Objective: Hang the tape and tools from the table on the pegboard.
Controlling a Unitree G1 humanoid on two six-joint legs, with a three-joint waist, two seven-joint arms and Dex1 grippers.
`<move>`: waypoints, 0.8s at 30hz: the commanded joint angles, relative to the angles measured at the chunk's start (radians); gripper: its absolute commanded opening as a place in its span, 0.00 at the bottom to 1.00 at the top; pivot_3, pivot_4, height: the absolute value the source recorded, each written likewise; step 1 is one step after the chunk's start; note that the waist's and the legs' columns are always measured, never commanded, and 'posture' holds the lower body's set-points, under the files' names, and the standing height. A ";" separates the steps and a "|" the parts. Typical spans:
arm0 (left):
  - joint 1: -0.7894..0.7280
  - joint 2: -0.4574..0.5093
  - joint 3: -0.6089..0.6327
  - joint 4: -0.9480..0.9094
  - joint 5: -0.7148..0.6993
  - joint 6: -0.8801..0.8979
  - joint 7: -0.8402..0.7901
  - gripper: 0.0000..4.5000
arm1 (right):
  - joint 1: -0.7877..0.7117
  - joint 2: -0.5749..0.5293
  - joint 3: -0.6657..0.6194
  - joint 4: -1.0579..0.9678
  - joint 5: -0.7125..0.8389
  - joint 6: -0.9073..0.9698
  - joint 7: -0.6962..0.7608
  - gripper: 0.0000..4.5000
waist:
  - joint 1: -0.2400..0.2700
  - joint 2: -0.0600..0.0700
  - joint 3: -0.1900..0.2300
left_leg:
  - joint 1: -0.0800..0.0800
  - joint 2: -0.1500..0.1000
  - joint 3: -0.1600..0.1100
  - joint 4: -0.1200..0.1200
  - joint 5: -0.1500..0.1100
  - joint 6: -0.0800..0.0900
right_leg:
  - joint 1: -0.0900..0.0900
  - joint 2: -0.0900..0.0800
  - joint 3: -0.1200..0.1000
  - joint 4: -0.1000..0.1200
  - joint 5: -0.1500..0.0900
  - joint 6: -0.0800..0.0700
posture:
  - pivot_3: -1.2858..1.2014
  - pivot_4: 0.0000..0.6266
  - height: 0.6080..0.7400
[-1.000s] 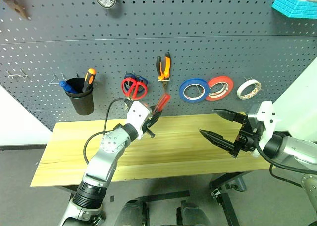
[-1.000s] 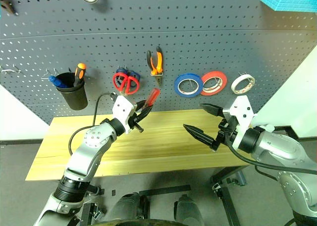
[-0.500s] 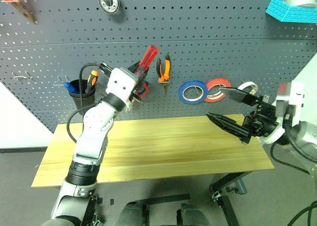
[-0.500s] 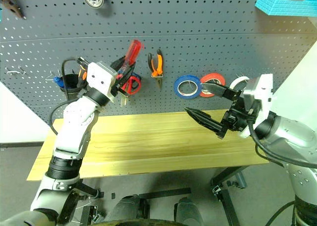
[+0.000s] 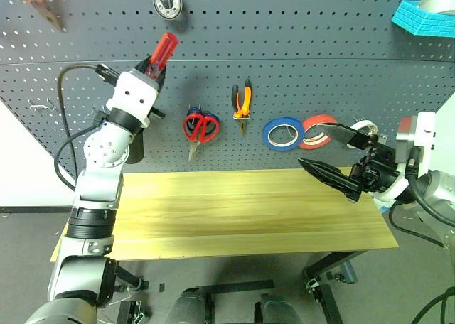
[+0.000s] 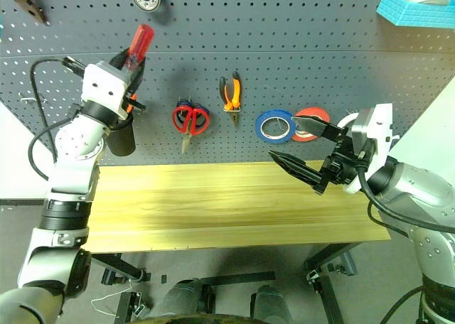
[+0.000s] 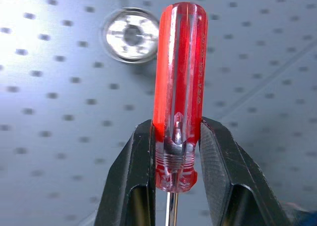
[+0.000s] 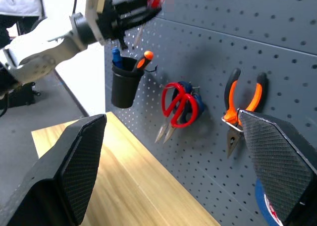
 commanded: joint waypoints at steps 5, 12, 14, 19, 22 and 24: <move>-0.013 0.016 0.067 0.016 -0.010 -0.047 0.051 0.19 | -0.017 -0.014 -0.024 0.008 -0.009 -0.016 0.022 1.00 | -0.002 0.000 -0.002 | 0.000 0.000 0.000 0.000 0.000 0.000 | 0.000 0.000 0.000 0.000 0.000 0.000 | 0.52 0.00 1.00; 0.001 -0.025 0.110 0.074 -0.071 -0.018 0.078 0.19 | -0.004 -0.041 -0.046 -0.014 0.020 0.020 0.019 1.00 | -0.003 0.000 -0.004 | 0.000 0.000 0.000 0.000 0.000 0.000 | 0.000 0.000 0.000 0.001 0.000 0.000 | 0.51 0.04 1.00; -0.004 -0.037 0.112 0.093 -0.083 -0.022 0.078 0.19 | -0.002 -0.051 -0.053 -0.018 0.031 0.035 0.016 1.00 | -0.003 0.000 -0.004 | 0.000 0.000 0.000 0.001 0.000 0.000 | 0.000 -0.001 0.000 0.001 0.000 0.000 | 0.51 0.05 1.00; -0.018 -0.063 0.112 0.133 -0.113 -0.025 0.074 0.19 | 0.009 -0.078 -0.087 -0.029 0.064 0.068 0.008 1.00 | -0.005 -0.001 -0.003 | 0.000 0.001 0.000 0.001 0.000 0.000 | 0.000 -0.002 0.000 0.001 0.000 0.000 | 0.49 0.09 1.00; -0.020 -0.079 0.107 0.145 -0.119 -0.028 0.077 0.19 | 0.026 -0.091 -0.109 -0.037 0.079 0.086 0.005 1.00 | -0.007 -0.001 -0.003 | 0.000 0.001 0.000 0.001 0.000 0.000 | 0.000 -0.002 0.001 0.001 0.000 0.000 | 0.49 0.11 1.00; -0.018 -0.086 0.110 0.141 -0.125 -0.016 0.081 0.19 | 0.036 -0.099 -0.123 -0.043 0.089 0.096 0.000 1.00 | -0.010 -0.001 -0.003 | 0.000 0.001 0.000 0.001 0.000 0.000 | 0.000 -0.002 0.002 0.001 0.000 0.000 | 0.48 0.12 1.00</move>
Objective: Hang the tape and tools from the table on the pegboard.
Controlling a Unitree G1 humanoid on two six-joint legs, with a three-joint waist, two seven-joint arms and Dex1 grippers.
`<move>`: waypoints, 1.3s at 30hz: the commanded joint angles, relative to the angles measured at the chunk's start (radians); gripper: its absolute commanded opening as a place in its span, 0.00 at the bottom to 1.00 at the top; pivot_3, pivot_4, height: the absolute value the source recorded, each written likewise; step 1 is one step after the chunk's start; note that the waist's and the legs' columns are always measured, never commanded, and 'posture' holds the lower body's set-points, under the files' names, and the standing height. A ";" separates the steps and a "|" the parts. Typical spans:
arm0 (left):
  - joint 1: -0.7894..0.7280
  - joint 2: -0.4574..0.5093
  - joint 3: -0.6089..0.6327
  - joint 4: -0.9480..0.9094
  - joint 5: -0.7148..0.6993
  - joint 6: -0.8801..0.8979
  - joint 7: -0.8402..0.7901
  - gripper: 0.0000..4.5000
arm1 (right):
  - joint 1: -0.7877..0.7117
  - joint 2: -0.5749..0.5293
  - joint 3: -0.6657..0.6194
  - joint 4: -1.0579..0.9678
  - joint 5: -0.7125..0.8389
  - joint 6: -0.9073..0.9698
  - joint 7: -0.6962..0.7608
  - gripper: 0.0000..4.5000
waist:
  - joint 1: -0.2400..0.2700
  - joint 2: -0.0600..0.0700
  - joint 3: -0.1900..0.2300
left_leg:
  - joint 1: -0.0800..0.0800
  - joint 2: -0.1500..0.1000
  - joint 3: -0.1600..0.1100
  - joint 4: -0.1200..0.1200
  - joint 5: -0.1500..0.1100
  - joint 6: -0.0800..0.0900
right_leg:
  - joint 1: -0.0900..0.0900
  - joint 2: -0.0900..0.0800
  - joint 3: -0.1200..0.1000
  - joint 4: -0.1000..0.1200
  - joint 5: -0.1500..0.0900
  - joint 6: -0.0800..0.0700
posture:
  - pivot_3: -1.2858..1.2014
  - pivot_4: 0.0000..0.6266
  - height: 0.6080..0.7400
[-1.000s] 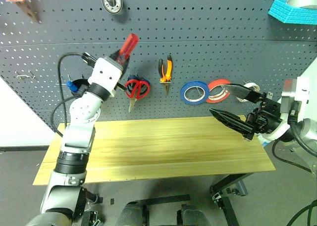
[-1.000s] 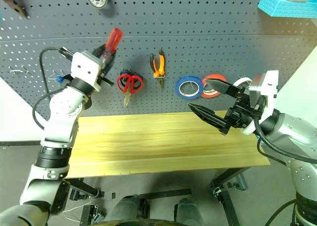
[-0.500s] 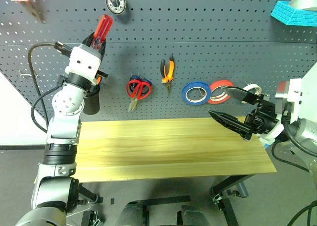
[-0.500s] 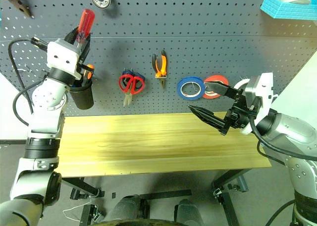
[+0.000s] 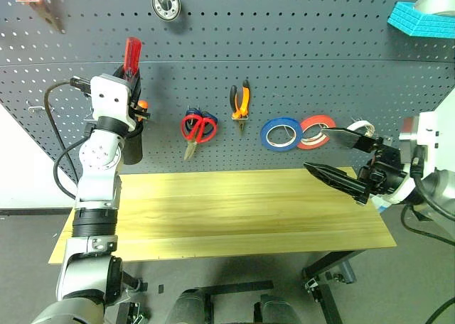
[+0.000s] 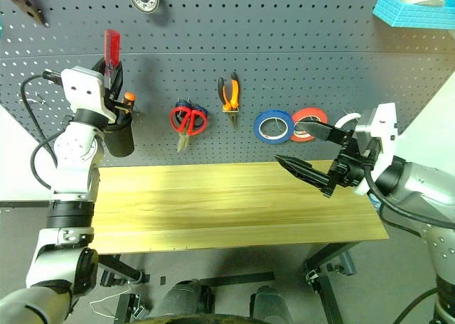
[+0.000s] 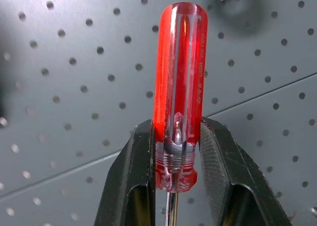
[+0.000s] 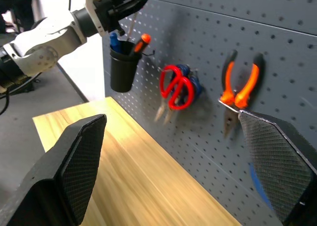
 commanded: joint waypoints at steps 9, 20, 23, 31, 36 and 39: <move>0.026 -0.005 0.051 -0.068 -0.033 0.047 0.042 0.19 | 0.029 -0.030 -0.075 -0.042 0.047 0.036 -0.019 1.00 | -0.028 0.000 0.001 | 0.000 0.000 0.000 0.000 0.000 0.000 | 0.000 -0.001 0.001 -0.001 0.000 0.000 | 0.48 0.14 1.00; 0.102 0.003 0.098 -0.157 -0.006 0.044 0.115 0.19 | 0.016 -0.030 -0.046 -0.018 0.021 0.030 -0.008 1.00 | -0.022 0.000 0.002 | 0.000 0.000 0.000 -0.001 0.000 0.000 | 0.000 -0.002 0.001 -0.001 0.000 -0.001 | 0.49 0.12 1.00; 0.128 -0.001 0.118 -0.192 -0.001 0.030 0.145 0.35 | 0.012 -0.029 -0.037 -0.010 0.012 0.028 0.000 1.00 | -0.022 0.000 0.002 | 0.000 0.000 0.000 -0.001 0.000 0.000 | -0.001 -0.002 0.001 -0.002 0.000 -0.001 | 0.49 0.12 1.00; 0.140 0.004 0.156 -0.178 0.006 0.035 0.212 0.68 | -0.003 -0.025 -0.017 0.002 -0.002 0.025 0.013 1.00 | -0.020 0.000 0.002 | -0.001 0.000 0.000 -0.002 -0.001 0.000 | -0.001 -0.003 0.001 -0.002 0.000 -0.001 | 0.50 0.11 1.00; 0.131 0.010 0.152 -0.165 0.013 0.053 0.211 0.99 | -0.009 -0.023 -0.008 0.004 -0.007 0.026 0.016 1.00 | -0.020 0.000 0.002 | -0.001 0.000 0.000 -0.002 -0.001 0.000 | -0.001 -0.004 0.000 -0.003 0.000 -0.001 | 0.50 0.11 1.00; 0.121 0.010 0.143 -0.156 0.008 0.043 0.194 0.99 | -0.009 -0.021 -0.002 0.007 -0.016 0.021 0.019 1.00 | -0.020 0.000 0.002 | -0.002 0.000 0.000 -0.003 -0.001 0.000 | -0.002 -0.004 0.000 -0.003 0.000 -0.001 | 0.50 0.10 1.00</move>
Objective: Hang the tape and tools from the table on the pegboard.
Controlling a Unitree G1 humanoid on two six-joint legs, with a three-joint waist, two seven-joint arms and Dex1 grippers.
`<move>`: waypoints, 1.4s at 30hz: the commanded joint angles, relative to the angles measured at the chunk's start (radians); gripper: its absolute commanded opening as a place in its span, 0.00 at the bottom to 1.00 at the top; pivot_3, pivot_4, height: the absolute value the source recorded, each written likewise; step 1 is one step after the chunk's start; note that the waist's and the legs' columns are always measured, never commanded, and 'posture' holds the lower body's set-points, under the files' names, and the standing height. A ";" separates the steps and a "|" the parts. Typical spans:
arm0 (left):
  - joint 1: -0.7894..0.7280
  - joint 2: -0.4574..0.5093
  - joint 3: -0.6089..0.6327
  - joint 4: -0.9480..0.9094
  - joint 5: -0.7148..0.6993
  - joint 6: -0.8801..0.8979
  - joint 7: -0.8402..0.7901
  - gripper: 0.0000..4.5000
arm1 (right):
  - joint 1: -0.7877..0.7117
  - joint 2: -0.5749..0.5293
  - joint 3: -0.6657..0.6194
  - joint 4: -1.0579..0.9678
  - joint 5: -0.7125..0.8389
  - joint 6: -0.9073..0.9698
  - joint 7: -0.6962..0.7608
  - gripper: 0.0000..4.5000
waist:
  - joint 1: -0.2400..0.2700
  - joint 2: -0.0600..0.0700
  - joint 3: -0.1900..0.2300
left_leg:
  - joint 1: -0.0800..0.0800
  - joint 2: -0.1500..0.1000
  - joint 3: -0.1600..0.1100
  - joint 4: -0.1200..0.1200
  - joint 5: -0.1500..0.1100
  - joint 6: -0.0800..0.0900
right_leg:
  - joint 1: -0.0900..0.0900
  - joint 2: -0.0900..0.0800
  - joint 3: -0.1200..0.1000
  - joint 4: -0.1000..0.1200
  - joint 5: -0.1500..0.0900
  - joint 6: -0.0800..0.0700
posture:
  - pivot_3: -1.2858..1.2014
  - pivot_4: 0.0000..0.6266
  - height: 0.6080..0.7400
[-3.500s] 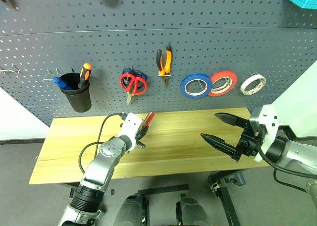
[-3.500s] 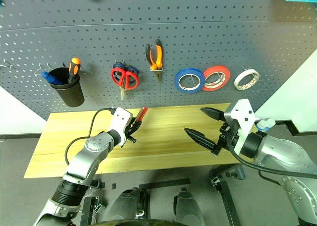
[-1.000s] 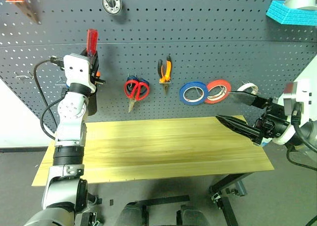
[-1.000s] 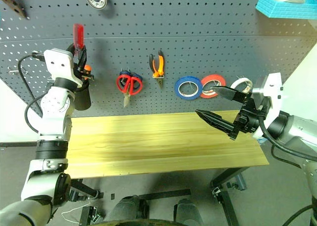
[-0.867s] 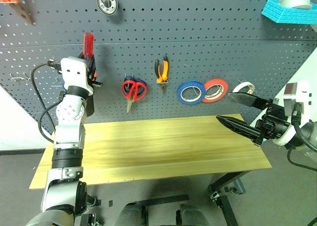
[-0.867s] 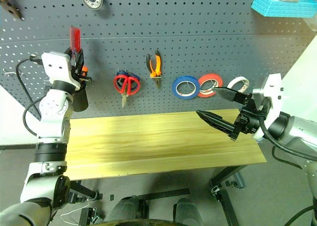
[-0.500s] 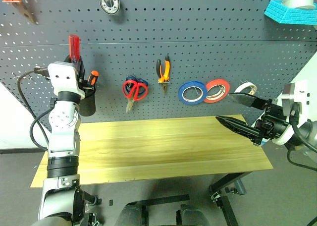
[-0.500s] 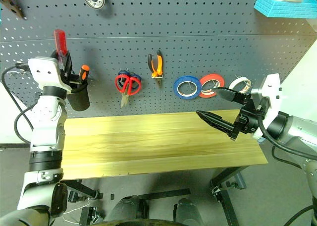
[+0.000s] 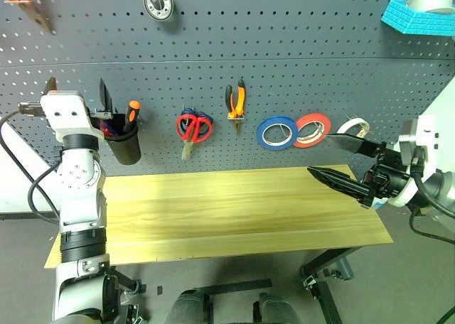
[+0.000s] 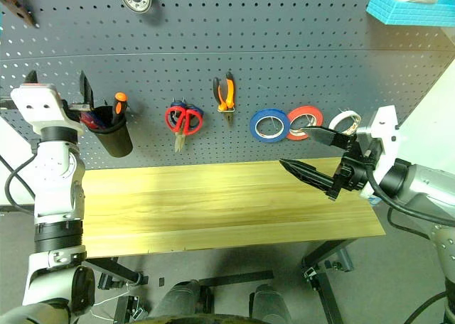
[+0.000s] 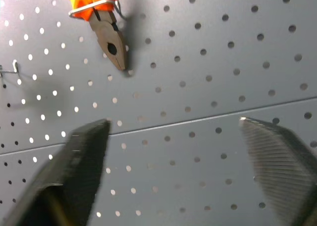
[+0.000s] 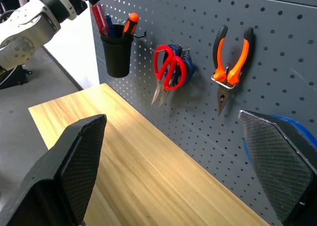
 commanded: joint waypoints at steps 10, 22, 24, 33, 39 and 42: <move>-0.079 0.011 -0.075 -0.135 -0.068 -0.019 -0.143 0.99 | -0.042 0.011 0.028 0.024 -0.054 -0.049 0.020 1.00 | 0.001 0.000 0.000 | -0.002 -0.001 0.000 0.000 0.000 0.000 | -0.002 -0.001 0.000 -0.001 0.000 0.000 | 0.51 0.06 1.00; -0.126 0.039 -0.226 -0.270 -0.251 0.207 -0.455 0.99 | -0.109 0.059 0.089 0.044 -0.111 -0.108 0.006 1.00 | 0.004 0.002 -0.004 | -0.002 -0.001 0.001 0.000 0.001 0.000 | -0.001 0.004 -0.001 0.000 0.000 0.000 | 0.52 0.00 1.00; -0.112 0.051 -0.254 -0.283 -0.265 0.226 -0.511 0.99 | -0.111 0.061 0.084 0.036 -0.109 -0.106 -0.003 1.00 | 0.004 0.002 -0.004 | -0.001 -0.001 0.001 0.001 0.001 0.000 | 0.000 0.005 -0.001 0.001 0.000 0.000 | 0.52 0.00 1.00; -0.002 0.135 -0.328 -0.347 -0.330 0.389 -0.710 0.99 | -0.022 0.065 0.036 0.009 -0.130 -0.123 -0.011 1.00 | 0.004 0.002 -0.004 | -0.001 0.000 0.001 0.001 0.001 0.000 | 0.000 0.006 0.000 0.001 0.000 0.001 | 0.52 0.00 1.00; 0.088 0.143 -0.321 -0.316 -0.319 0.418 -0.728 0.99 | 0.108 0.096 -0.016 0.020 -0.168 -0.165 -0.001 1.00 | 0.006 0.002 -0.005 | 0.002 0.000 0.000 0.001 0.001 0.000 | 0.003 0.006 0.000 0.001 0.000 0.001 | 0.51 0.00 1.00; 0.153 0.144 -0.314 -0.297 -0.315 0.420 -0.731 0.99 | 0.172 0.123 -0.036 0.019 -0.182 -0.184 -0.001 1.00 | 0.005 0.004 -0.006 | 0.002 0.000 0.001 0.001 0.001 0.000 | 0.003 0.006 0.000 0.001 0.000 0.001 | 0.52 0.00 1.00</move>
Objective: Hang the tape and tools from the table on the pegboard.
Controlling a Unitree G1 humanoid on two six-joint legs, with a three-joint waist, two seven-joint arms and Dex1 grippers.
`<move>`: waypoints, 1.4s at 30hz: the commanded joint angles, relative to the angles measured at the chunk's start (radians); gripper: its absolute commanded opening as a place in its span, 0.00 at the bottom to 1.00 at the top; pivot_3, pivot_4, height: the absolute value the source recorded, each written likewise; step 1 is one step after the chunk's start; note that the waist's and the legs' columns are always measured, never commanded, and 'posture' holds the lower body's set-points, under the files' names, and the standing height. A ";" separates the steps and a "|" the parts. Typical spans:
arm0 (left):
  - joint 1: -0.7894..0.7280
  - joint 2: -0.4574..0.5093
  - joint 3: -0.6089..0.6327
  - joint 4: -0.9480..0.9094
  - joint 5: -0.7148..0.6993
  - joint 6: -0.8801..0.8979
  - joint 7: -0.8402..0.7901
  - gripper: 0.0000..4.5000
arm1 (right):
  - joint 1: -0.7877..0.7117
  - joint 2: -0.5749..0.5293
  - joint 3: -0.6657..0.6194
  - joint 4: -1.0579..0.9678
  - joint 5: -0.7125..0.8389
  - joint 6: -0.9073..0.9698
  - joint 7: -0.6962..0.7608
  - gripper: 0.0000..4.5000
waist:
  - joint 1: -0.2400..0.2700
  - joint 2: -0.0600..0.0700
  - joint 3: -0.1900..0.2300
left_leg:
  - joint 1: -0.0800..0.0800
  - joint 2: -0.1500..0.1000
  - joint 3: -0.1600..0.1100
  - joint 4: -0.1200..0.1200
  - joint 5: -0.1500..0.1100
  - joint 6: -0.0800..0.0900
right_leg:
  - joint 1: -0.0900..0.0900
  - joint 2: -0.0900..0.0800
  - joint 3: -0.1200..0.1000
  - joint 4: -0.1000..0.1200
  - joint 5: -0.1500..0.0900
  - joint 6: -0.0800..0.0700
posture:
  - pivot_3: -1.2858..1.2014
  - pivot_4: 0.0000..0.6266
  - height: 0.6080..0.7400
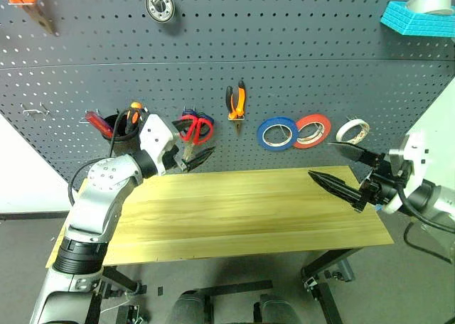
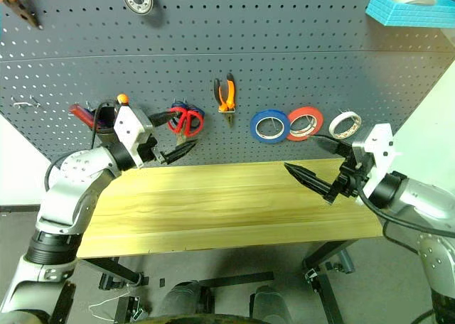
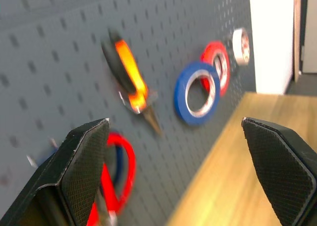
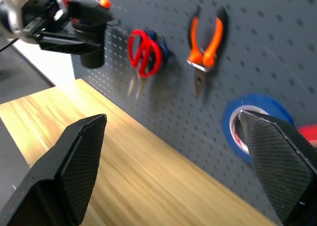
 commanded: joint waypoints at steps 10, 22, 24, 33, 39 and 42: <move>0.235 -0.037 0.042 0.141 0.020 -0.039 0.027 0.99 | 0.260 0.161 -0.059 0.037 -0.090 -0.137 0.007 1.00 | -0.003 0.005 -0.008 | 0.014 0.001 0.000 -0.002 -0.001 0.000 | 0.014 -0.002 0.001 -0.003 -0.001 -0.001 | 0.52 0.00 1.00; 0.363 -0.051 0.042 0.296 0.058 -0.113 -0.013 0.99 | 0.434 0.306 0.050 0.035 -0.141 -0.185 0.003 1.00 | -0.004 0.014 -0.024 | 0.017 0.000 0.002 -0.014 -0.003 -0.004 | 0.012 -0.008 0.001 -0.010 -0.004 -0.008 | 0.52 0.00 1.00; 0.383 -0.057 0.050 0.290 0.053 -0.109 -0.007 0.99 | 0.455 0.322 0.070 0.043 -0.147 -0.193 0.005 1.00 | -0.004 0.015 -0.031 | 0.017 0.000 0.002 -0.016 -0.003 -0.004 | 0.011 -0.008 0.001 -0.013 -0.004 -0.009 | 0.52 0.00 1.00; 0.506 -0.109 0.095 0.180 0.003 -0.063 0.045 0.99 | 0.547 0.387 0.113 0.066 -0.181 -0.256 0.002 1.00 | -0.002 0.018 -0.037 | 0.014 0.000 0.003 -0.020 -0.004 -0.004 | 0.009 -0.009 0.001 -0.019 -0.004 -0.009 | 0.52 0.00 1.00; 0.543 -0.118 0.116 0.161 -0.025 -0.054 0.045 0.99 | 0.577 0.443 0.147 0.114 -0.227 -0.342 0.003 1.00 | -0.003 0.020 -0.039 | 0.015 0.000 0.003 -0.021 -0.004 -0.004 | 0.009 -0.009 0.000 -0.019 -0.004 -0.010 | 0.52 0.00 1.00; 0.548 -0.117 0.116 0.191 -0.017 -0.083 0.038 0.99 | 0.571 0.478 0.145 0.141 -0.232 -0.383 -0.008 1.00 | -0.004 0.021 -0.039 | 0.015 0.000 0.003 -0.021 -0.004 -0.004 | 0.009 -0.009 0.000 -0.019 -0.005 -0.010 | 0.53 0.00 1.00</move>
